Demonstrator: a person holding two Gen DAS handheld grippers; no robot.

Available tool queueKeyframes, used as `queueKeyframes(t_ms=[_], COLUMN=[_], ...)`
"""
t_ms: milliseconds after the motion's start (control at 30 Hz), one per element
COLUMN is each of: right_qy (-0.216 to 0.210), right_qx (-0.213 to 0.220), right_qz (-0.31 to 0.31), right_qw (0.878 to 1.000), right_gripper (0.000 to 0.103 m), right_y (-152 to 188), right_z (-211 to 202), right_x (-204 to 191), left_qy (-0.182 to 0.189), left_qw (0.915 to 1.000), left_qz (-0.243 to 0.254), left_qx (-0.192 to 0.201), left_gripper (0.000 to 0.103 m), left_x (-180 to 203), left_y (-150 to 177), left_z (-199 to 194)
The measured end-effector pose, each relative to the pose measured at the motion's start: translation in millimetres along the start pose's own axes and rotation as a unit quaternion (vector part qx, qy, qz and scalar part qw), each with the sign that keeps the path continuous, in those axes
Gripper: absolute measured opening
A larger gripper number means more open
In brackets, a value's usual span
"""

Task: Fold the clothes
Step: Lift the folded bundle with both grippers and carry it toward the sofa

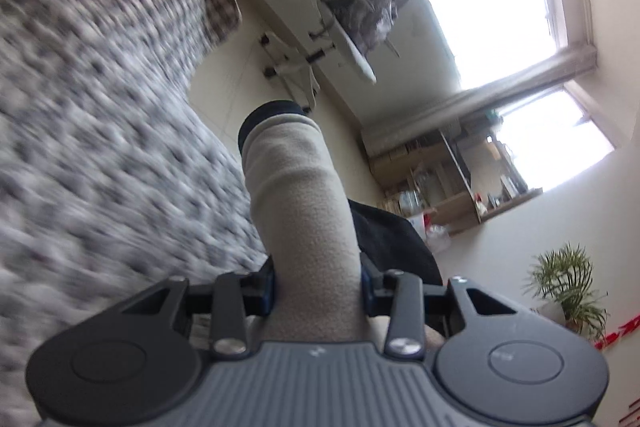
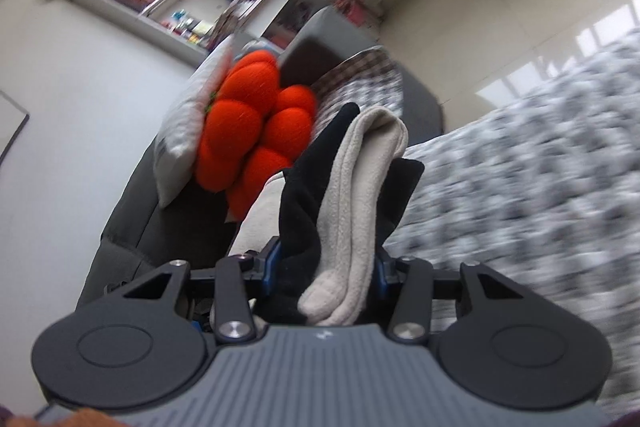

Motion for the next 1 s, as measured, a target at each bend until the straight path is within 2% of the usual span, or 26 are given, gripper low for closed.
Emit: queueKeyframes(t_ms=[300, 433, 700, 1000], right_qy=[-0.038, -0.057, -0.082, -0.1], right_qx=[-0.049, -0.074, -0.119, -0.149], right_qz=[-0.026, -0.033, -0.047, -0.062], right_qw=[0.998, 0.995, 0.988, 0.982], right_gripper=[0.047, 0.047, 0.047, 0.047], right_y=[46.3, 72.3, 122.2, 171.4], right_z=[87.4, 142.4, 241.1, 338.2], right_x=[-70.1, -104.3, -155.9, -183.6], left_qy=[-0.037, -0.058, -0.095, -0.14], left_qw=[0.9971, 0.9936, 0.9834, 0.9671], left_qz=[-0.008, -0.019, -0.041, -0.059], left_qx=[0.066, 0.095, 0.149, 0.204], left_gripper=[0.039, 0.039, 0.039, 0.039], left_x=[-63.0, -99.4, -168.7, -244.2], left_y=[-46.4, -62.9, -86.5, -101.2], left_z=[-121.4, -176.8, -266.9, -334.4])
Point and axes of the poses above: each gripper's, at about its wrist camera, not at the fingertips, and z roughly the way its jaws point, x to its right, y to its underside, the point moved 8 cm from there along z, roughly the way its jaws point, and after that the axes turned 6 degrees about z, right-handed, at the moved point
